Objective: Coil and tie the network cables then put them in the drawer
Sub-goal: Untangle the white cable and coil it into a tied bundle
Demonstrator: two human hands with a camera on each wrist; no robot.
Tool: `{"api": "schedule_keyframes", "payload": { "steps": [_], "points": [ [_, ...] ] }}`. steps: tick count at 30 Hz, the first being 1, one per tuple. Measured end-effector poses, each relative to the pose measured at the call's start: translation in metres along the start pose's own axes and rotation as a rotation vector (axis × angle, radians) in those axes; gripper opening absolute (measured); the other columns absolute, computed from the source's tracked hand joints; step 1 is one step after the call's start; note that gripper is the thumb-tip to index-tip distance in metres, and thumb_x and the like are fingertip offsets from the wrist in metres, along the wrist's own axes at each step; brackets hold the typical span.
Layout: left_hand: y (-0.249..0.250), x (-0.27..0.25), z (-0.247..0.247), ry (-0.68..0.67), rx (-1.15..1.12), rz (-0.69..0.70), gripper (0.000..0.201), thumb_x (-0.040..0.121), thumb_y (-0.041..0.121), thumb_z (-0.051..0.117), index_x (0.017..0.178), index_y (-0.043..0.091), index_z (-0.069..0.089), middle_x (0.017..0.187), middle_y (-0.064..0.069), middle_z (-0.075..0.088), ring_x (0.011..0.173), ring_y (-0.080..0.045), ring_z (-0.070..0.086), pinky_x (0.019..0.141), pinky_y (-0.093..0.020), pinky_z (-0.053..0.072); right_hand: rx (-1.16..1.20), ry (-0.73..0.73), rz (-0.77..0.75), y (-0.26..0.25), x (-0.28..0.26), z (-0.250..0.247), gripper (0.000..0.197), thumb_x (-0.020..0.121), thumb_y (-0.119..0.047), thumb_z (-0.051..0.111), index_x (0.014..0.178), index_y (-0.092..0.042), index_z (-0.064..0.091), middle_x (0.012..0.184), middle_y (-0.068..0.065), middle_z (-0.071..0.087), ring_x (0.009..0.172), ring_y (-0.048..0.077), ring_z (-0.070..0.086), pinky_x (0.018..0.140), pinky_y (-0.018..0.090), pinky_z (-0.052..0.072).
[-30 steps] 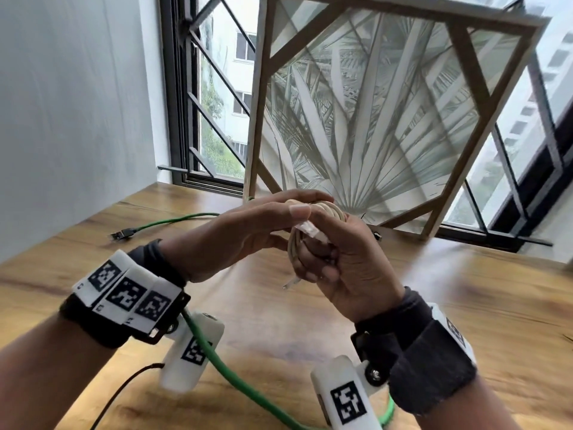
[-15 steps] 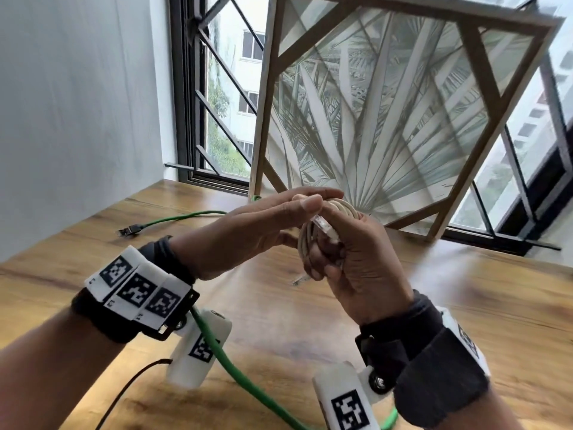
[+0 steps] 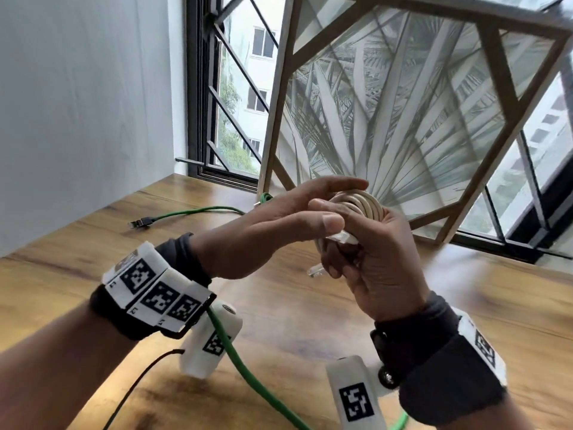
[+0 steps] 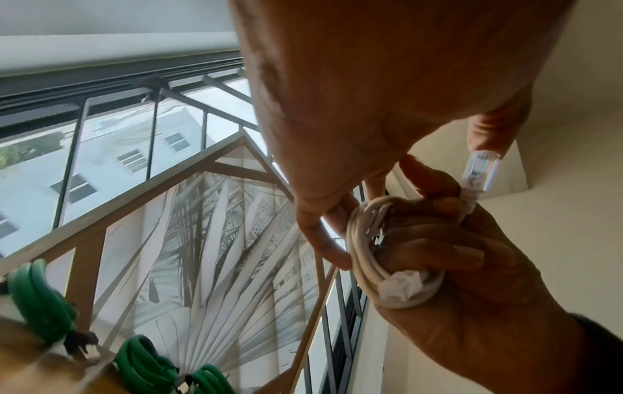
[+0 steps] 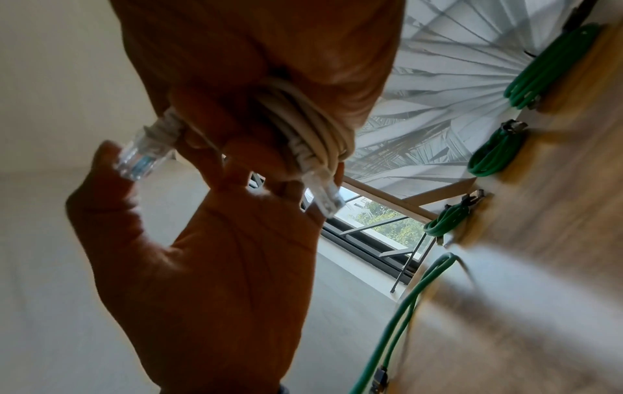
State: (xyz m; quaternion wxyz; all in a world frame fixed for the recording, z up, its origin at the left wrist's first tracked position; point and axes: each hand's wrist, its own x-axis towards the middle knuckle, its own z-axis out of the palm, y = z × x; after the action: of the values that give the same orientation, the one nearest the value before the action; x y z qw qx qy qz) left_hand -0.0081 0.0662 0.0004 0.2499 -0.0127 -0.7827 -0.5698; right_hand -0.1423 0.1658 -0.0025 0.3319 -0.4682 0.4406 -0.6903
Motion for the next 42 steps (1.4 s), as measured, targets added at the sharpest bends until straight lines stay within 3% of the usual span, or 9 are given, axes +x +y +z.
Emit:
{"api": "schedule_keyframes", "payload": {
  "steps": [2, 6, 10, 12, 18, 28, 34, 39, 42],
  "points": [
    [-0.002, -0.001, 0.003, 0.008, 0.011, 0.015, 0.072, 0.093, 0.038, 0.051, 0.157, 0.01, 0.035, 0.137, -0.01, 0.064, 0.125, -0.033, 0.064, 0.104, -0.042, 0.055, 0.01, -0.018, 0.012, -0.001, 0.001, -0.002, 0.03, 0.071, -0.018, 0.083, 0.067, 0.0, 0.06, 0.048, 0.007, 0.037, 0.031, 0.017, 0.029, 0.037, 0.021, 0.031],
    [-0.001, 0.0, 0.006, 0.013, -0.021, 0.007, 0.067, 0.093, 0.039, 0.054, 0.153, 0.013, 0.038, 0.125, 0.006, 0.067, 0.118, -0.016, 0.067, 0.097, -0.031, 0.054, 0.021, -0.065, 0.018, 0.0, 0.002, -0.005, 0.04, 0.069, -0.023, 0.085, 0.071, 0.005, 0.057, 0.04, 0.002, 0.034, 0.028, 0.016, 0.026, 0.042, 0.025, 0.031],
    [0.001, 0.001, 0.003, -0.012, -0.08, 0.027, 0.08, 0.09, 0.041, 0.072, 0.154, 0.007, 0.038, 0.134, -0.019, 0.062, 0.127, -0.032, 0.063, 0.106, -0.044, 0.053, 0.002, -0.082, -0.005, -0.004, 0.001, -0.004, 0.042, 0.073, -0.023, 0.084, 0.063, 0.002, 0.052, 0.038, 0.0, 0.031, 0.027, 0.015, 0.024, 0.043, 0.026, 0.03],
    [0.002, 0.001, 0.003, -0.045, -0.109, 0.056, 0.095, 0.086, 0.049, 0.08, 0.156, 0.003, 0.035, 0.131, -0.017, 0.061, 0.124, -0.032, 0.063, 0.104, -0.047, 0.054, -0.049, -0.043, -0.035, -0.005, -0.001, -0.004, 0.038, 0.073, -0.016, 0.085, 0.058, -0.002, 0.054, 0.039, 0.003, 0.036, 0.027, 0.015, 0.026, 0.042, 0.025, 0.03],
    [-0.005, 0.005, -0.006, -0.097, -0.156, 0.046, 0.092, 0.085, 0.025, 0.085, 0.158, 0.004, 0.033, 0.135, -0.014, 0.061, 0.126, -0.031, 0.061, 0.104, -0.047, 0.053, -0.081, 0.012, -0.086, -0.005, -0.002, -0.003, 0.037, 0.073, -0.013, 0.087, 0.057, -0.002, 0.055, 0.044, 0.008, 0.044, 0.028, 0.016, 0.031, 0.04, 0.019, 0.031],
    [-0.004, 0.006, -0.011, -0.034, -0.034, 0.084, 0.068, 0.092, -0.006, 0.063, 0.155, -0.001, 0.038, 0.143, -0.022, 0.06, 0.135, -0.029, 0.06, 0.101, -0.039, 0.054, -0.146, 0.061, -0.159, -0.01, 0.0, -0.008, 0.042, 0.079, -0.013, 0.085, 0.059, 0.006, 0.054, 0.046, 0.009, 0.043, 0.033, 0.017, 0.03, 0.044, 0.025, 0.028],
    [-0.007, 0.006, -0.015, -0.051, -0.036, -0.034, 0.054, 0.096, 0.003, 0.062, 0.148, 0.003, 0.046, 0.135, -0.035, 0.06, 0.129, -0.047, 0.06, 0.109, -0.052, 0.053, 0.009, 0.09, -0.052, 0.0, 0.005, -0.006, 0.051, 0.091, -0.027, 0.075, 0.08, 0.018, 0.054, 0.058, 0.013, 0.045, 0.031, 0.014, 0.033, 0.042, 0.021, 0.028],
    [-0.011, 0.007, -0.012, -0.024, -0.053, -0.094, 0.053, 0.093, 0.006, 0.068, 0.142, 0.007, 0.048, 0.122, -0.034, 0.064, 0.113, -0.043, 0.068, 0.103, -0.056, 0.051, 0.078, 0.203, 0.0, 0.005, 0.007, -0.006, 0.04, 0.091, -0.028, 0.076, 0.113, -0.008, 0.05, 0.06, 0.008, 0.054, 0.035, 0.009, 0.047, 0.037, 0.019, 0.038],
    [-0.015, 0.01, -0.005, 0.043, -0.078, -0.072, 0.048, 0.097, 0.009, 0.062, 0.143, 0.007, 0.048, 0.122, -0.031, 0.067, 0.113, -0.042, 0.07, 0.098, -0.053, 0.059, 0.122, 0.22, 0.022, 0.004, 0.007, -0.005, 0.051, 0.092, -0.031, 0.073, 0.116, 0.009, 0.053, 0.064, 0.01, 0.058, 0.038, 0.01, 0.051, 0.037, 0.02, 0.04]
  ]
}}
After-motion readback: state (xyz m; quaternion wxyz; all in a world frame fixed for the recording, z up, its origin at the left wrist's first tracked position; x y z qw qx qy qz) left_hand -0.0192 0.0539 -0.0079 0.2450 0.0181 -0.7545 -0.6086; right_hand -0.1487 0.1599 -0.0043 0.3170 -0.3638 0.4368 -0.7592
